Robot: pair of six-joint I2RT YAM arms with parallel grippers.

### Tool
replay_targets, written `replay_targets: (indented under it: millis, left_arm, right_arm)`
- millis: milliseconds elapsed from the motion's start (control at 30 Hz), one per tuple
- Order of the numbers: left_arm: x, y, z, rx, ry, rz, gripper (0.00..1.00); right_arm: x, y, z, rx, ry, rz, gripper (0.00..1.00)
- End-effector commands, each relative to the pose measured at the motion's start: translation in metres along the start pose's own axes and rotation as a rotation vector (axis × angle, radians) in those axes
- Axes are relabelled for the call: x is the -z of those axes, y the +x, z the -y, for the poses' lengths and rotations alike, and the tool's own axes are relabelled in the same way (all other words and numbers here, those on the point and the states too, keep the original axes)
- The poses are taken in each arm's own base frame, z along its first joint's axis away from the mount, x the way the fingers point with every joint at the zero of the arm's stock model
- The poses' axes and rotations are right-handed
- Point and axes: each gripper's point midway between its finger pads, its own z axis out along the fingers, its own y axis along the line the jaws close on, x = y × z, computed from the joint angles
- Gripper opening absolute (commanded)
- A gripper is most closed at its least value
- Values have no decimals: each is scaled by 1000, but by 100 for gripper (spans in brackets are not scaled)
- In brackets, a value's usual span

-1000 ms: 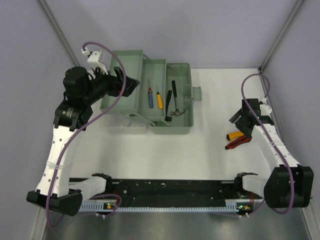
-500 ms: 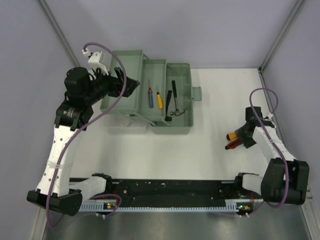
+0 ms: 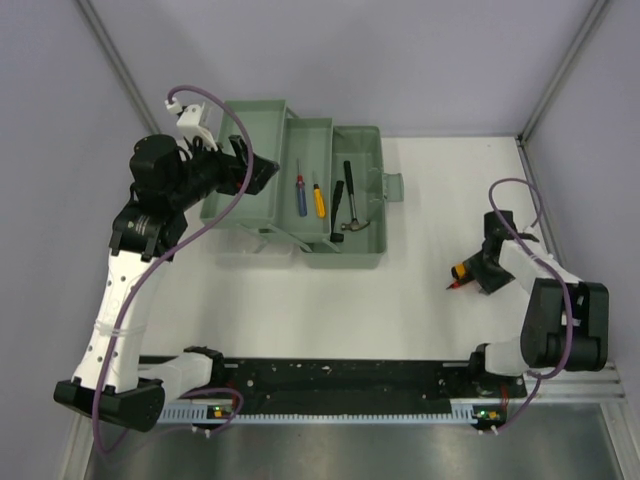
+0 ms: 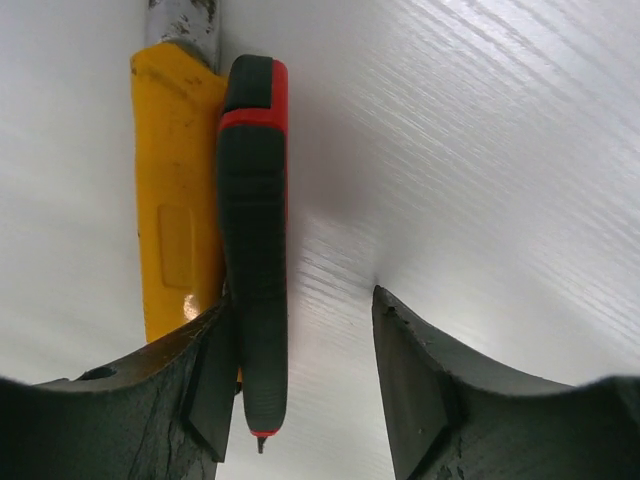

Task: Pack the tool kit

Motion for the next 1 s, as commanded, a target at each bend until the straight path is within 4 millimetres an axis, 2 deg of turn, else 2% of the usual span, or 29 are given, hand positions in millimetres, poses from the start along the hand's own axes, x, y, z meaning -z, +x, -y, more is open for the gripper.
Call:
replay_targets:
  millis: [0, 100, 200, 367, 467, 500, 633, 733, 767, 800, 933, 967]
  left_arm:
    - [3, -11, 3, -41, 3, 45, 93]
    - [4, -12, 2, -42, 0, 46, 93]
    - [3, -11, 2, -41, -2, 44, 93]
    - [2, -11, 2, -40, 3, 44, 93]
    - [3, -11, 4, -37, 13, 44, 93]
    - [3, -12, 6, -37, 20, 45, 93]
    - [3, -13, 14, -35, 62, 45, 93]
    - [0, -11, 24, -23, 130, 28, 93]
    - [0, -10, 31, -23, 170, 23, 93]
    - [0, -7, 39, -16, 226, 9, 93]
    - [-1, 1, 71, 8, 428, -31, 93]
    - [-2, 4, 78, 12, 467, -41, 93]
  right_arm:
    - [-12, -5, -2, 26, 25, 1, 52]
    - [-17, -1, 1, 27, 38, -12, 52]
    - [-18, -1, 1, 26, 38, -7, 45]
    - [-6, -14, -9, 32, -13, 35, 11]
    - [10, -26, -18, 39, -67, 78, 0]
    - [19, -32, -23, 36, -94, 96, 0]
    - [68, -57, -44, 29, -229, 166, 0]
    - [129, -75, -77, 19, -444, 228, 0]
    - [152, -79, -94, 33, -543, 238, 0]
    - [171, -79, -110, 52, -634, 234, 0]
    - [239, -55, -168, 199, -991, 166, 0]
    - [263, -38, -183, 271, -1097, 153, 0]
